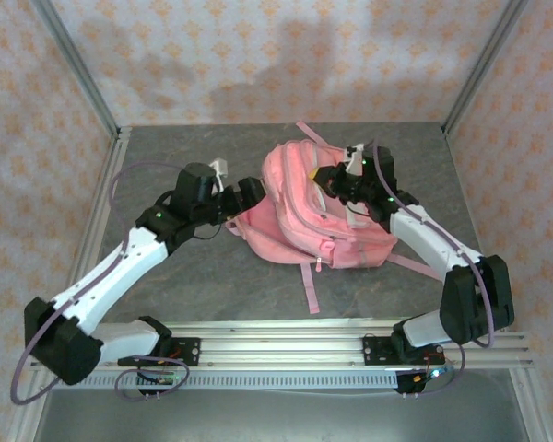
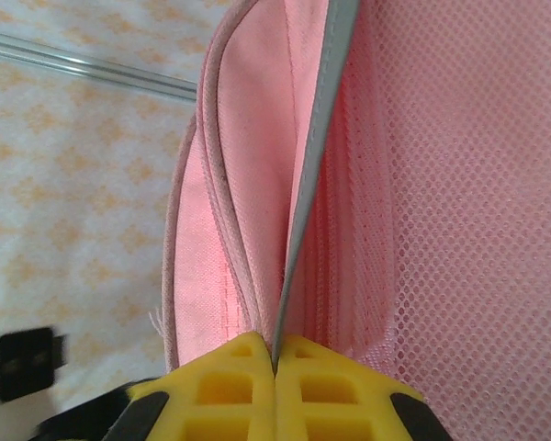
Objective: Pack books, pencil case, and school supplies into a backpack
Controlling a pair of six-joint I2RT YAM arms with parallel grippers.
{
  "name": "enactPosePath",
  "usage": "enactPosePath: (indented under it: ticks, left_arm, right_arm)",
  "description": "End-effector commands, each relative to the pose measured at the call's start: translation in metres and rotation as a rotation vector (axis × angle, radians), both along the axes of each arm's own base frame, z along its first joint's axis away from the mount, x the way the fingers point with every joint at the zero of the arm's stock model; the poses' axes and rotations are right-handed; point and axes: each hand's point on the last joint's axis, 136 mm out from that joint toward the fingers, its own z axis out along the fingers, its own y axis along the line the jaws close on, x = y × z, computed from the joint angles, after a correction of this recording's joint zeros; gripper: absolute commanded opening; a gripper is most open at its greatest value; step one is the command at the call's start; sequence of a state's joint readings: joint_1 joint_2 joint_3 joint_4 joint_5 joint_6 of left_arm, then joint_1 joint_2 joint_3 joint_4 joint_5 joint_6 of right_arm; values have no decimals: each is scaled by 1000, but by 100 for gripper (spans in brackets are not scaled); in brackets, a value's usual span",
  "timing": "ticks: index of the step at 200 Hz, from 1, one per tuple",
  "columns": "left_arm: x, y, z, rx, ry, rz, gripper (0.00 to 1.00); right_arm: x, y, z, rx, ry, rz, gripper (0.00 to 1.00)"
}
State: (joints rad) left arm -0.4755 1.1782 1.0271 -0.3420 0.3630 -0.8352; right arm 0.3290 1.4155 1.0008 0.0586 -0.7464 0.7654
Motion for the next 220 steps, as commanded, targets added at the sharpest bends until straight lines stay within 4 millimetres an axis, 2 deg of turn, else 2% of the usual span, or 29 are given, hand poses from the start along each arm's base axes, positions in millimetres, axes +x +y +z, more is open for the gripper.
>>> enactPosePath:
  ticks: [1,41,65,79,94,113,139,152,170,184,220]
  left_arm:
    - [-20,23,-55,133,123,29,91]
    - [-46,17,-89,135,170,-18,87]
    - [-58,11,-99,175,172,-56,86]
    - [-65,10,-103,203,176,-69,86]
    - [-71,11,-108,222,183,-75,85]
    - [-79,11,-118,231,194,-86,84]
    - [-87,4,-134,243,206,-110,82]
    - [-89,-4,-138,251,204,-135,82]
    - [-92,-17,-141,280,199,-175,82]
    - [-94,-28,-141,306,187,-208,81]
    - [-101,-57,-134,411,135,-290,81]
  right_arm:
    - [11,-8,-23,-110,40,-116,0]
    - [23,23,-49,-198,97,-149,0]
    - [27,48,-56,-186,124,-95,27]
    - [25,47,-52,-208,111,-100,43]
    - [18,29,-44,-300,77,-139,54]
    - [2,-12,-35,-465,50,-230,56]
    - [-31,-71,-34,-561,63,-423,50]
    - [-54,-94,-43,-569,110,-495,43]
    - [-85,-111,-61,-502,188,-556,35]
    - [-105,-113,-76,-400,233,-573,34]
    - [-146,-128,-120,-224,377,-672,56]
